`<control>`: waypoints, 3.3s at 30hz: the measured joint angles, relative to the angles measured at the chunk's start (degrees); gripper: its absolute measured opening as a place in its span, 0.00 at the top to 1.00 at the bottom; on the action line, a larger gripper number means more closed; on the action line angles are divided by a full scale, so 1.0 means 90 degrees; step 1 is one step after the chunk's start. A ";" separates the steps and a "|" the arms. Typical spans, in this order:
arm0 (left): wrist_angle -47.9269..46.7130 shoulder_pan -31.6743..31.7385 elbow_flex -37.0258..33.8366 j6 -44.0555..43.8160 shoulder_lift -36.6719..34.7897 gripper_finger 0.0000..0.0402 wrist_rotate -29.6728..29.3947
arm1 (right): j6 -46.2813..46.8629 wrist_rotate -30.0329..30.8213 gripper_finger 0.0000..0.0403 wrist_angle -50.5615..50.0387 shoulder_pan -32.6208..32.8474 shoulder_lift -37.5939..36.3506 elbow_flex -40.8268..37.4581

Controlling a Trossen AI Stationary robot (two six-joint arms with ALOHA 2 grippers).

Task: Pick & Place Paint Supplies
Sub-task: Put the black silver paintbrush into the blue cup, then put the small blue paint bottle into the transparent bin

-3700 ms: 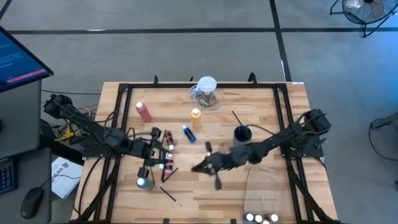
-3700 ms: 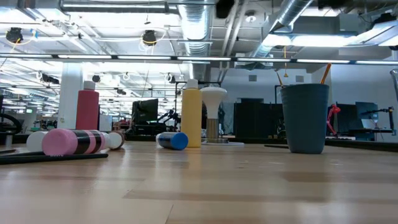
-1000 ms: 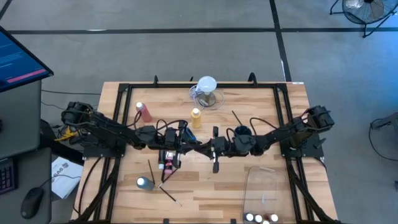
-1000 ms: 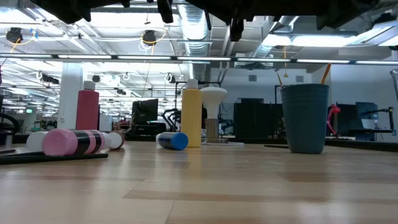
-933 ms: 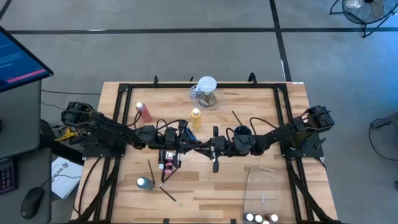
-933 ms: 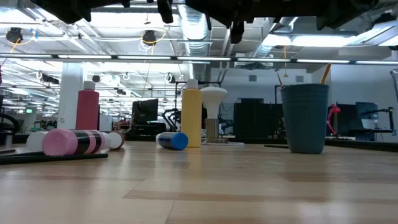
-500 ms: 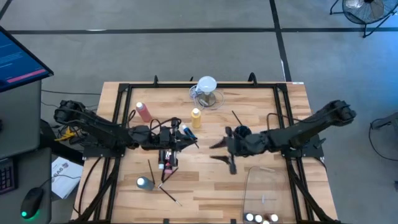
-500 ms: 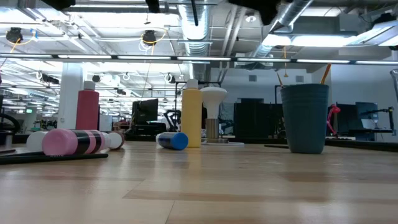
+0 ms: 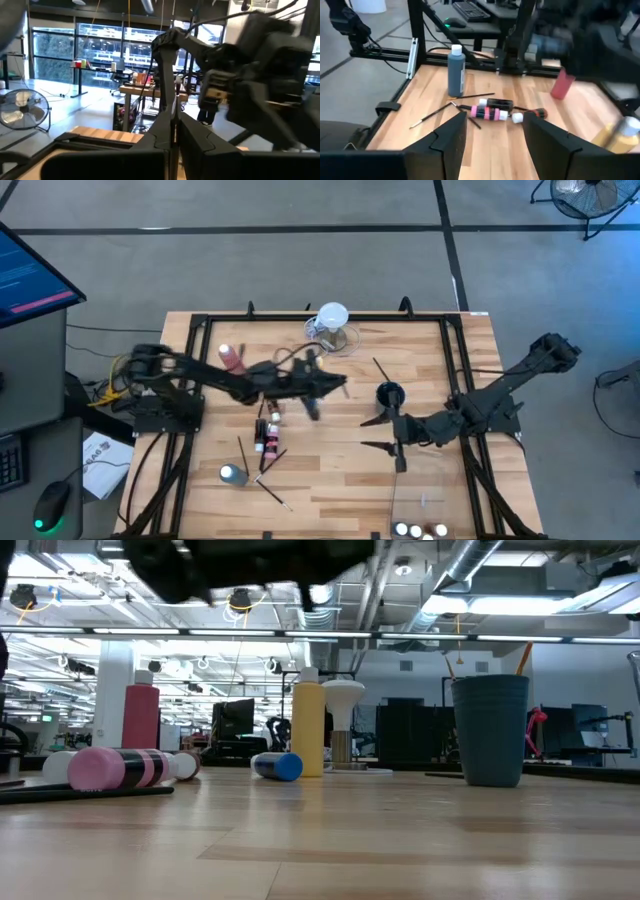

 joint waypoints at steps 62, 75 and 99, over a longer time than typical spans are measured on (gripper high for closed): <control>-0.0672 0.0180 0.3013 0.0727 0.3020 0.96 0.0146 | -0.1182 -0.0735 0.55 0.2753 0.0915 -0.3019 -0.2948; -0.0666 0.0177 0.3013 0.0725 0.3017 0.53 0.0141 | -0.1182 -0.0733 0.54 0.2753 0.0915 -0.3019 -0.2948; -0.3038 -0.1439 0.0747 0.0490 -0.0874 0.48 0.0146 | -0.1163 -0.0707 0.55 0.3559 0.0449 -0.2812 -0.2946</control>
